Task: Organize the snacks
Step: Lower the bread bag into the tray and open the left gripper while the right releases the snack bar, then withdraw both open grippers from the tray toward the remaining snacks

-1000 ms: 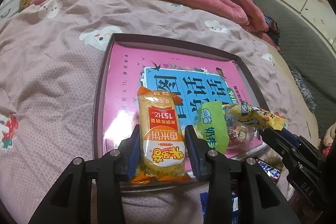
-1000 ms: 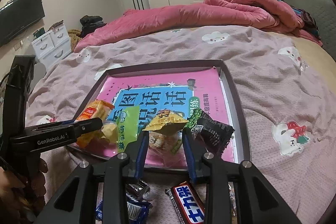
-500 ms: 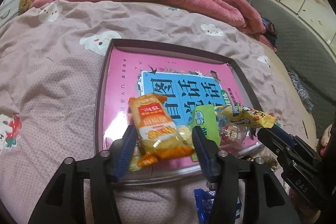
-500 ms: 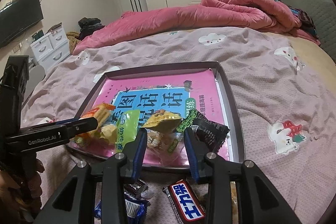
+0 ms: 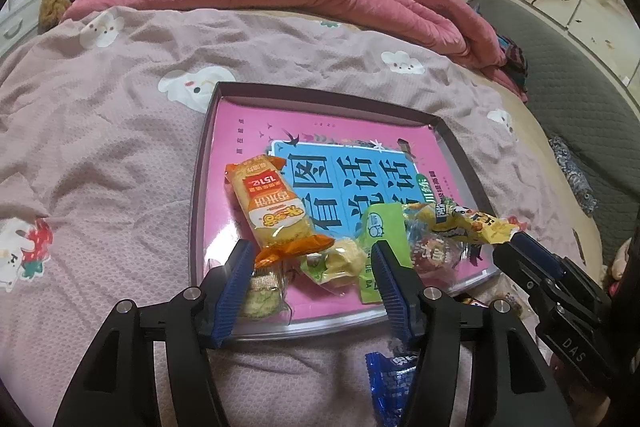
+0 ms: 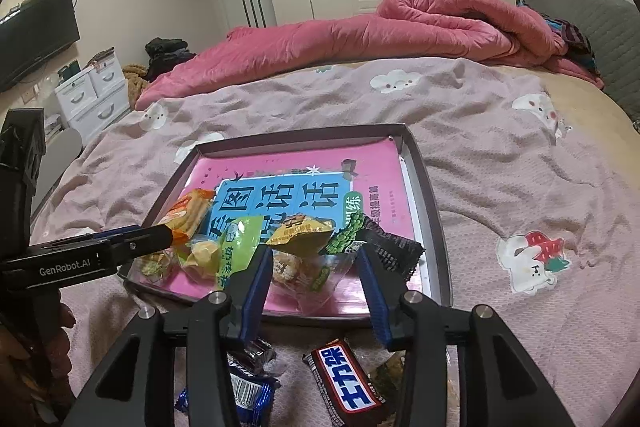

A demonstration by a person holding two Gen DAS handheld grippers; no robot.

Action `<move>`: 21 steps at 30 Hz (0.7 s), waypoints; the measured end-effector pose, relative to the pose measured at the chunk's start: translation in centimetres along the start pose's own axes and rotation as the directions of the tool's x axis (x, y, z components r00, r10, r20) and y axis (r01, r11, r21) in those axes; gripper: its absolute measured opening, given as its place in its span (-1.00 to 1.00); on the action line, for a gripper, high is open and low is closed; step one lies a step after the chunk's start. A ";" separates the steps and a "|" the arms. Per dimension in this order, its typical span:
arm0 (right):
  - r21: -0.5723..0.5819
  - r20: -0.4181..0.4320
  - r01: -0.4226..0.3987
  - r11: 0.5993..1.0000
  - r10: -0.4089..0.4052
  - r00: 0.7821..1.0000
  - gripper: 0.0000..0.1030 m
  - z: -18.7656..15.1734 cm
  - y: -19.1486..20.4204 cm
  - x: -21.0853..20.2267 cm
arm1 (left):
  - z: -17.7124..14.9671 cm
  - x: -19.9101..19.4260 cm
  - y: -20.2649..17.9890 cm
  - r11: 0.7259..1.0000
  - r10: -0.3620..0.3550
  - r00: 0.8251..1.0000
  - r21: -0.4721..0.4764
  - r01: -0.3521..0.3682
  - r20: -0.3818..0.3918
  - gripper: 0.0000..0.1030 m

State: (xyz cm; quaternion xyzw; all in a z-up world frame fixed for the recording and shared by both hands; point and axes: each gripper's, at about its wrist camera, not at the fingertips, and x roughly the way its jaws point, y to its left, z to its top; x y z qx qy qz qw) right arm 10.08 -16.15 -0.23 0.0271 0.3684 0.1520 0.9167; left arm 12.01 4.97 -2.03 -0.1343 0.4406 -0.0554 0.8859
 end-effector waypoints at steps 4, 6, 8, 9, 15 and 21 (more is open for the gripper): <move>0.003 0.008 0.003 1.000 -0.003 1.000 -0.07 0.1 -0.1 -0.3 | 0.0 -0.3 -0.2 1.000 0.006 1.000 0.005 -0.006 0.001 0.29; 0.001 0.013 0.005 1.000 -0.005 1.000 -0.06 0.2 -0.1 -0.4 | 0.0 -0.5 -0.2 1.000 0.010 1.000 0.007 -0.010 0.002 0.38; -0.003 0.017 0.009 1.000 -0.009 1.000 -0.05 0.3 -0.1 -0.6 | 0.1 -0.7 -0.2 1.000 0.011 1.000 0.007 -0.011 0.006 0.38; -0.001 0.019 0.009 1.000 -0.009 1.000 -0.05 0.3 -0.1 -0.7 | 0.1 -0.8 -0.2 1.000 0.011 1.000 0.006 -0.011 0.007 0.39; 0.000 0.029 0.009 1.000 -0.009 1.000 0.03 0.4 -0.2 -1.1 | 0.1 -1.3 -0.1 1.000 0.015 1.000 0.004 -0.016 0.010 0.43; 0.004 0.036 0.009 1.000 -0.010 0.999 0.04 0.5 -0.3 -1.5 | 0.2 -1.5 0.0 1.000 0.018 1.000 -0.001 -0.018 0.012 0.44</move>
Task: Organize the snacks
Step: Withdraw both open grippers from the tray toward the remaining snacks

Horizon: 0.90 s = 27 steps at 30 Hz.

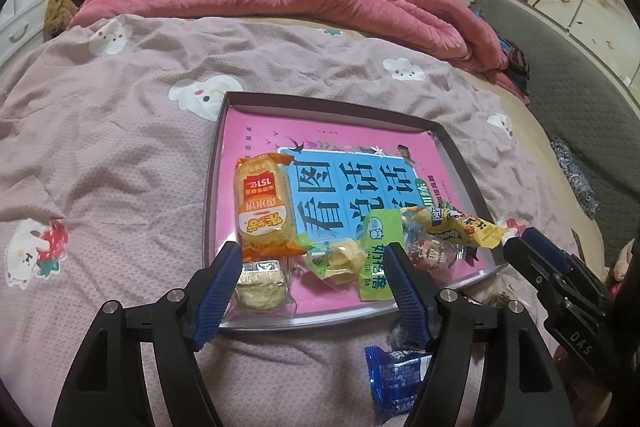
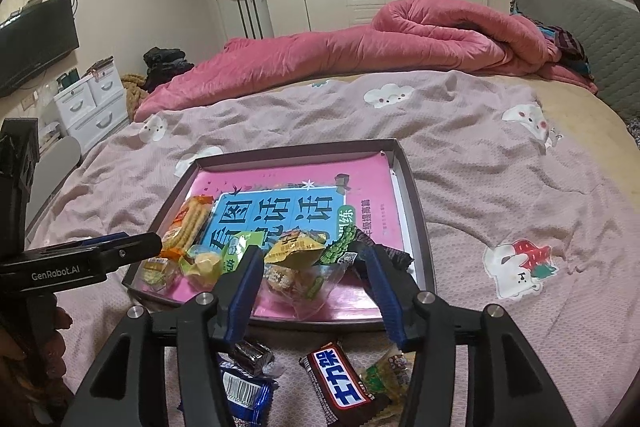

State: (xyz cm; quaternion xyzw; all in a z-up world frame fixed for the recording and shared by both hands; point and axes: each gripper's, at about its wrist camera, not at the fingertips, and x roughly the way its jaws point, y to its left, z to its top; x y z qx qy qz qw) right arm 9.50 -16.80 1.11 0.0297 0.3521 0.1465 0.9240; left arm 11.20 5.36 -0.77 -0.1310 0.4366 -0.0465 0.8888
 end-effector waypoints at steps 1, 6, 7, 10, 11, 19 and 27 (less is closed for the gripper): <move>0.000 0.003 0.001 1.000 -0.001 1.000 0.04 0.1 0.0 -0.1 | 0.0 0.0 0.0 1.000 0.000 1.000 0.000 0.000 0.001 0.44; -0.001 0.014 0.004 1.000 -0.004 1.000 0.04 0.2 -0.2 -0.7 | 0.1 -0.6 0.2 1.000 0.001 1.000 -0.002 -0.001 0.010 0.45; -0.001 0.017 0.005 1.000 -0.005 1.000 0.04 0.3 -0.2 -0.9 | 0.1 -0.7 0.2 1.000 0.001 1.000 -0.003 -0.001 0.012 0.45; -0.005 0.027 0.007 1.000 -0.007 1.000 0.04 0.5 -0.3 -1.3 | 0.1 -1.1 0.2 1.000 -0.002 1.000 -0.004 0.002 0.019 0.45; -0.005 0.031 0.007 1.000 -0.007 0.999 0.04 0.6 -0.2 -1.5 | 0.1 -1.2 0.2 1.000 -0.002 1.000 -0.003 0.002 0.021 0.45; 0.008 0.051 -0.005 1.000 0.004 0.999 0.12 1.0 -0.6 -2.5 | 0.2 -2.1 0.0 1.000 -0.013 0.999 -0.004 0.013 0.032 0.48; 0.010 0.063 -0.009 1.000 0.009 0.998 0.13 1.2 -0.8 -3.3 | 0.1 -2.8 -0.5 1.000 -0.021 0.999 0.009 0.020 0.033 0.50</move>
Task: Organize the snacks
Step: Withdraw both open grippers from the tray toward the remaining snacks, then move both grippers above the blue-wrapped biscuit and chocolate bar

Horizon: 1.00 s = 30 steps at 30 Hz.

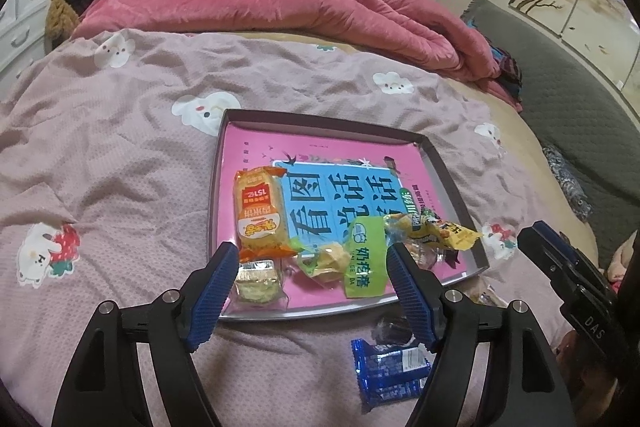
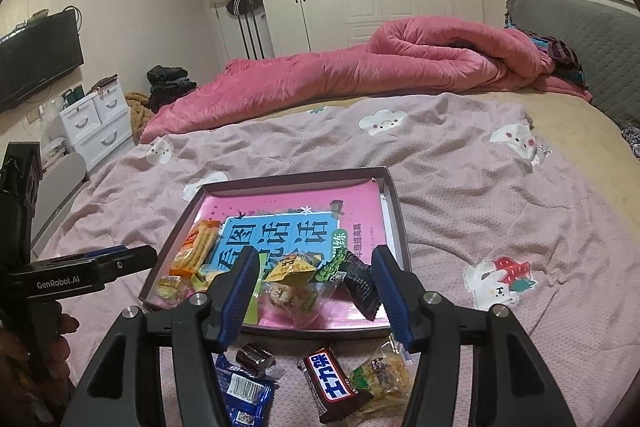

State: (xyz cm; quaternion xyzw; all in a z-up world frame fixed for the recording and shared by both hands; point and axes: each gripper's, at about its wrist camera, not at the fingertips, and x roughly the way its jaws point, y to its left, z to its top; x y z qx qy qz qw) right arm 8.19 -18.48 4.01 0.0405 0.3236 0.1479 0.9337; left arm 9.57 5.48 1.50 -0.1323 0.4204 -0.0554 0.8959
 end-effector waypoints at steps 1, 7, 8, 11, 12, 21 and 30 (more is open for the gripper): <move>0.000 -0.001 -0.003 1.000 0.003 1.000 0.13 0.0 0.0 0.0 | -0.1 -0.1 -0.1 1.000 -0.003 1.000 0.003 0.003 -0.001 0.50; -0.027 0.003 -0.008 1.000 0.008 1.000 0.17 -0.1 0.5 -0.8 | -0.5 -0.6 -1.0 0.999 -0.015 1.000 0.035 0.016 -0.010 0.50; -0.031 0.003 -0.009 0.999 0.009 1.000 0.17 -0.2 0.6 -0.9 | -0.6 -0.7 -1.1 0.999 -0.015 1.000 0.039 0.016 -0.012 0.50; -0.041 0.005 -0.010 0.999 0.010 1.000 0.17 -0.4 0.9 -1.2 | -0.8 -0.9 -1.4 0.999 -0.011 1.000 0.047 0.012 -0.018 0.51; -0.045 0.004 -0.011 0.999 0.012 1.000 0.18 -0.5 1.0 -1.4 | -0.9 -0.9 -1.4 0.999 -0.010 1.000 0.050 0.011 -0.021 0.51; -0.094 -0.002 -0.013 0.995 0.012 1.000 0.26 -1.8 1.3 -2.3 | -2.0 -1.3 -2.7 0.997 -0.006 0.999 0.081 0.009 -0.042 0.53; -0.089 -0.009 -0.007 0.996 0.006 1.000 0.28 -2.6 0.5 -2.8 | -2.9 -1.7 -3.5 0.996 -0.026 0.998 0.085 0.031 -0.056 0.59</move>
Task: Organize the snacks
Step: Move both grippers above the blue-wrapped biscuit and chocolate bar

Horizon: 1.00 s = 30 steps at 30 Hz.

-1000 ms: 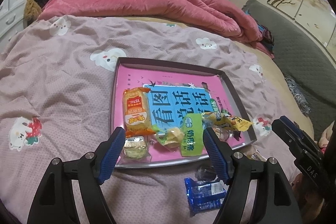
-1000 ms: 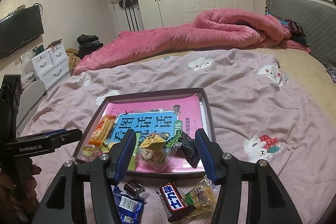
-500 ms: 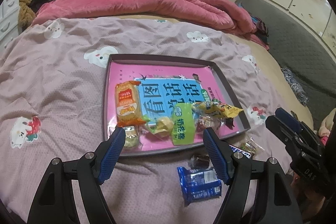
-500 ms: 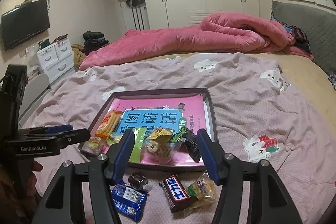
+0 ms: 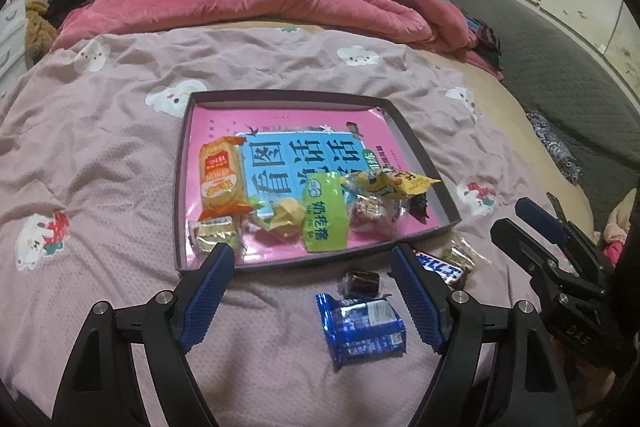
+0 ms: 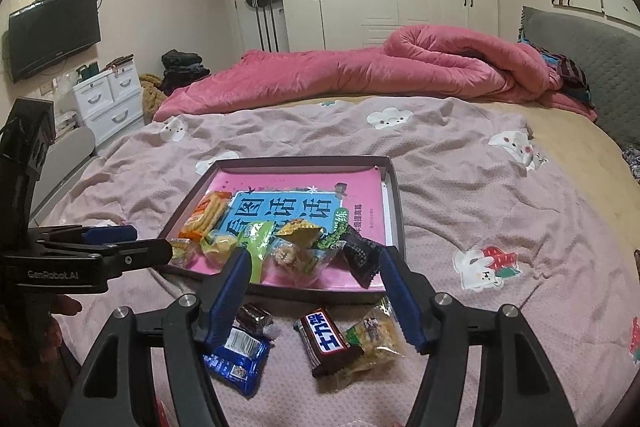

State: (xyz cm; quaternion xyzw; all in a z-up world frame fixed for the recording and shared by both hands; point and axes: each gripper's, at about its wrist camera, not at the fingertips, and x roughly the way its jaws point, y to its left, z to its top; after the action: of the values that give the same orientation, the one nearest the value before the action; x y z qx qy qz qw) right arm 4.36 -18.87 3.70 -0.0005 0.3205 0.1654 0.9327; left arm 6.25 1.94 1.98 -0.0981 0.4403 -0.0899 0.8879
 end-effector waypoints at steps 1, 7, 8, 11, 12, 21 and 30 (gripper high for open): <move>0.001 0.001 -0.001 1.000 0.001 1.000 0.29 0.0 0.0 0.0 | -0.1 0.0 0.0 1.000 -0.004 1.000 -0.002 0.004 -0.005 0.59; -0.013 0.006 -0.005 1.000 0.006 1.000 0.33 -0.2 0.1 -0.3 | -0.7 0.1 -0.2 1.000 -0.012 0.999 -0.006 0.012 -0.030 0.59; -0.014 0.005 -0.006 1.000 0.006 1.000 0.33 -0.3 0.1 -0.3 | -0.8 0.1 -0.2 1.000 -0.016 0.999 -0.009 0.015 -0.036 0.59; -0.014 0.001 -0.006 1.000 0.006 1.000 0.33 -0.4 0.0 -0.3 | -1.1 0.2 -0.4 1.000 -0.013 0.999 -0.008 0.012 -0.043 0.60; -0.015 -0.001 -0.006 1.000 0.006 1.000 0.33 -0.4 0.0 -0.3 | -1.2 0.2 -0.5 1.000 -0.008 0.999 -0.004 0.008 -0.045 0.60; -0.036 -0.009 0.000 0.999 0.000 1.000 0.33 -0.9 -0.1 -0.6 | -2.0 0.5 -1.0 1.000 -0.010 0.997 0.005 0.010 -0.075 0.60; -0.068 -0.042 0.011 0.998 -0.014 0.999 0.33 -2.1 -0.3 -0.5 | -3.3 1.5 -1.9 1.000 -0.012 0.992 0.026 0.016 -0.123 0.60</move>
State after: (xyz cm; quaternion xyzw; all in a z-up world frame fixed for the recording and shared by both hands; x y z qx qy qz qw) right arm 2.83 -19.52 2.34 -0.0375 0.3347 0.1703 0.9260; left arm 4.33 -0.61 -0.63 -0.0836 0.4922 -0.1079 0.8597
